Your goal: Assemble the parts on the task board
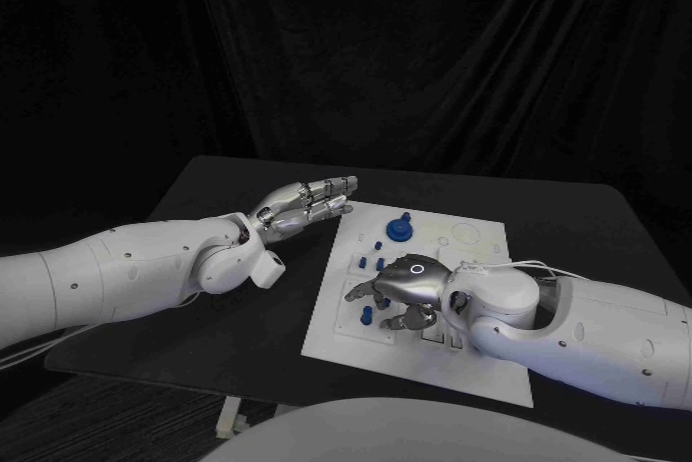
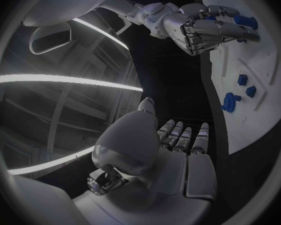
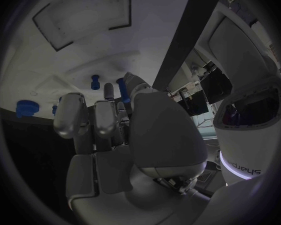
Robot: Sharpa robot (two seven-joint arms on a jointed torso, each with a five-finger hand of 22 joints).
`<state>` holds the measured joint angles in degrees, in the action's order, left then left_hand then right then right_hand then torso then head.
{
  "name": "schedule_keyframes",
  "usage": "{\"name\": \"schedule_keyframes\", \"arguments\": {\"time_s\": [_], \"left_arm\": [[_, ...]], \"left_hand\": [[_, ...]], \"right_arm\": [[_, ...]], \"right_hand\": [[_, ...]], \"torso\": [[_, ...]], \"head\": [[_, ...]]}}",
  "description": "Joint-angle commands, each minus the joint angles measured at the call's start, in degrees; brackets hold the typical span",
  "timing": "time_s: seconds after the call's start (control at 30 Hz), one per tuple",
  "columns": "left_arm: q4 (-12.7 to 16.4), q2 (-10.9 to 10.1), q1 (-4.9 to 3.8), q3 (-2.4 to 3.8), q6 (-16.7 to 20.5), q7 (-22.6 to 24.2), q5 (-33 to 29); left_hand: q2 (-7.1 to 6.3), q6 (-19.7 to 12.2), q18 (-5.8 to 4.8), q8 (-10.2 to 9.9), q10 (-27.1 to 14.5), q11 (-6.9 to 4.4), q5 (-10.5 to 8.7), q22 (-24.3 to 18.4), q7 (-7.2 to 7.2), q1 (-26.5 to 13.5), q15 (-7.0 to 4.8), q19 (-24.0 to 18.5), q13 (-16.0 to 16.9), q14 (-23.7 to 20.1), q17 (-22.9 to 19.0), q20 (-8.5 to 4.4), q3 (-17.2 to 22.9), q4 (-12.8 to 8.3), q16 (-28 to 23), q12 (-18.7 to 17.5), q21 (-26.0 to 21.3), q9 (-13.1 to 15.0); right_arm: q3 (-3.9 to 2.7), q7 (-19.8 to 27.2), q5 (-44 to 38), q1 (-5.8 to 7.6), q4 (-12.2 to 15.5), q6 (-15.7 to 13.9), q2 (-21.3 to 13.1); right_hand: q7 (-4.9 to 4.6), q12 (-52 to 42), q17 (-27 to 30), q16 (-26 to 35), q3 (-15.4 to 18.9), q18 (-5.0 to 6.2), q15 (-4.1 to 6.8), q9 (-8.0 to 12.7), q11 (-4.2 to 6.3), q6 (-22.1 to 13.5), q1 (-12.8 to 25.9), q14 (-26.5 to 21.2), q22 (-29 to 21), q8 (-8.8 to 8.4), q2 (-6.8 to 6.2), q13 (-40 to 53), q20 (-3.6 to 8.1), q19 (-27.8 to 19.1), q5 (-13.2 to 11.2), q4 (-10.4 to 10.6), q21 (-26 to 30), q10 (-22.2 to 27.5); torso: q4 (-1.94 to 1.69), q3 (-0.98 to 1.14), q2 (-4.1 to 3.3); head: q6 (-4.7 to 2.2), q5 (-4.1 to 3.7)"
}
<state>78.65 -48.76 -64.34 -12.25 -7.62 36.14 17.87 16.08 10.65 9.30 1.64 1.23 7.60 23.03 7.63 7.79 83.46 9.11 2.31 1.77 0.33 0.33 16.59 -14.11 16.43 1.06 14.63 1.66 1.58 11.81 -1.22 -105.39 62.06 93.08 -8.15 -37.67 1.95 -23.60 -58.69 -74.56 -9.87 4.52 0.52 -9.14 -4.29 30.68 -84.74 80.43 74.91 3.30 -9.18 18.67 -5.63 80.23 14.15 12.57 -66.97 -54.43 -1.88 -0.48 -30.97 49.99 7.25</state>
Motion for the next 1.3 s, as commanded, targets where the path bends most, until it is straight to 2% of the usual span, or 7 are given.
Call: {"name": "schedule_keyframes", "arguments": {"time_s": [0.03,0.37,0.5,0.83,1.0,1.17,1.3], "left_arm": [[0.0,0.2,0.09,0.06,-0.6,0.4,-0.5],[0.4,-0.1,0.11,0.06,0.6,1.4,-0.5],[1.1,-0.7,0.11,0.06,1.9,2.8,-0.5],[1.4,-0.5,0.12,0.06,3.1,4.5,-0.5],[1.3,-0.3,0.13,0.06,3.0,4.5,-0.5],[1.2,-0.2,0.15,0.06,2.8,4.4,-0.5],[1.1,-0.1,0.15,0.06,2.6,4.3,-0.5]], "left_hand": [[-0.01,0.5,-0.46,0.2,0.0,0.32,0.39,0.0,0.94,0.7,-0.29,0.2,0.0,0.1,0.0,0.2,0.4,0.1,0.0,-0.1,0.4,0.0],[-0.09,0.5,-0.46,0.2,0.1,0.35,0.13,-0.3,0.6,0.0,-1.28,0.1,0.1,-0.1,-0.1,0.08,-0.1,0.4,-0.4,0.1,0.3,0.0],[-0.84,1.0,0.19,0.2,0.2,-1.47,-0.57,-0.6,-4.2,-2.0,-3.11,-0.2,0.0,-0.3,-0.3,-0.63,-1.6,0.4,-1.1,-0.2,0.2,0.0],[-1.21,0.3,0.82,-0.2,-0.3,-2.39,-1.76,-0.9,-5.31,-3.6,-3.74,-0.3,-0.1,-0.3,-0.3,-1.34,-2.5,0.3,-1.1,-1.4,0.1,-0.1],[-1.04,0.7,0.91,-0.1,-0.3,-2.23,-1.02,-0.9,-2.47,-2.7,-3.86,-0.3,0.0,-0.3,-0.3,-1.21,-2.0,0.3,-1.1,-1.0,0.2,-0.1],[-0.93,0.6,0.89,-0.1,-0.3,-1.84,-0.61,-0.8,-1.77,-2.4,-3.61,-0.3,0.0,-0.3,-0.3,-0.87,-1.9,0.3,-1.1,-0.7,0.2,0.0],[-0.74,1.1,0.87,0.0,-0.2,-1.38,-0.15,-0.8,-0.56,-1.9,-3.08,-0.3,0.0,-0.3,-0.3,-0.43,-1.6,0.3,-1.1,-0.3,0.2,0.0]], "right_arm": [[-0.03,-1.2,-0.4,0.31,0.7,-4.8,-1.0],[-0.04,4.5,5.7,5.14,5.6,-15.8,-8.1],[-0.04,6.2,13.5,8.3,8.3,-18.5,-13.2],[-0.01,4.8,30.6,11.37,9.7,-17.0,-22.3],[0.0,1.7,35.9,11.36,8.7,-14.5,-24.0],[0.0,-5.0,36.7,11.34,8.2,-9.1,-24.5],[0.0,-11.9,34.2,11.32,7.9,-3.5,-24.3]], "right_hand": [[0.89,-0.6,0.1,0.2,1.5,0.42,0.02,1.7,0.15,-4.5,-1.2,-0.5,8.5,-0.52,-0.15,0.2,0.05,-0.5,-0.4,1.2,0.4,0.2],[1.66,-2.2,-0.5,-0.2,4.7,0.23,0.58,3.1,0.81,-4.7,-0.8,0.2,8.8,0.24,-0.09,1.0,0.43,0.4,-5.0,4.3,-0.5,-1.8],[0.58,-2.5,2.2,1.4,4.3,0.68,0.45,2.7,0.9,-1.2,0.3,-0.8,8.1,1.23,1.14,1.2,0.47,-0.6,-5.5,4.2,2.1,-1.7],[-6.71,-8.2,14.8,10.6,5.4,1.92,2.52,-0.4,3.53,22.4,6.6,-3.8,5.9,9.35,5.62,3.4,1.89,-2.6,-4.3,3.9,9.3,-9.5],[-5.05,-20.4,24.0,21.0,6.2,2.18,4.32,-1.5,6.03,31.0,10.5,-1.9,3.4,11.16,7.41,12.2,3.95,-1.4,-2.1,3.9,13.2,-22.3],[-4.44,-56.9,-5.2,1.0,8.9,-1.6,4.65,-2.6,6.75,34.0,18.0,6.2,10.7,10.15,7.68,57.2,4.73,5.8,-2.8,3.7,-7.7,-31.9],[-3.81,-66.4,-31.3,-15.4,7.6,-4.15,5.5,-5.5,7.29,35.5,21.3,9.6,14.6,10.51,4.46,71.3,5.25,9.3,-2.9,3.9,-21.3,-35.6]], "torso": [[0.05,-0.02,-0.02],[0.04,0.0,0.02],[0.03,0.01,0.0],[-0.09,0.02,0.01],[0.1,-0.04,0.17],[0.09,-0.05,0.11],[0.1,0.01,-0.02]], "head": [[0.01,-0.27],[0.01,-1.41],[0.01,-2.17],[0.01,-4.72],[0.01,-5.56],[0.01,-6.02],[0.01,-6.19]]}}
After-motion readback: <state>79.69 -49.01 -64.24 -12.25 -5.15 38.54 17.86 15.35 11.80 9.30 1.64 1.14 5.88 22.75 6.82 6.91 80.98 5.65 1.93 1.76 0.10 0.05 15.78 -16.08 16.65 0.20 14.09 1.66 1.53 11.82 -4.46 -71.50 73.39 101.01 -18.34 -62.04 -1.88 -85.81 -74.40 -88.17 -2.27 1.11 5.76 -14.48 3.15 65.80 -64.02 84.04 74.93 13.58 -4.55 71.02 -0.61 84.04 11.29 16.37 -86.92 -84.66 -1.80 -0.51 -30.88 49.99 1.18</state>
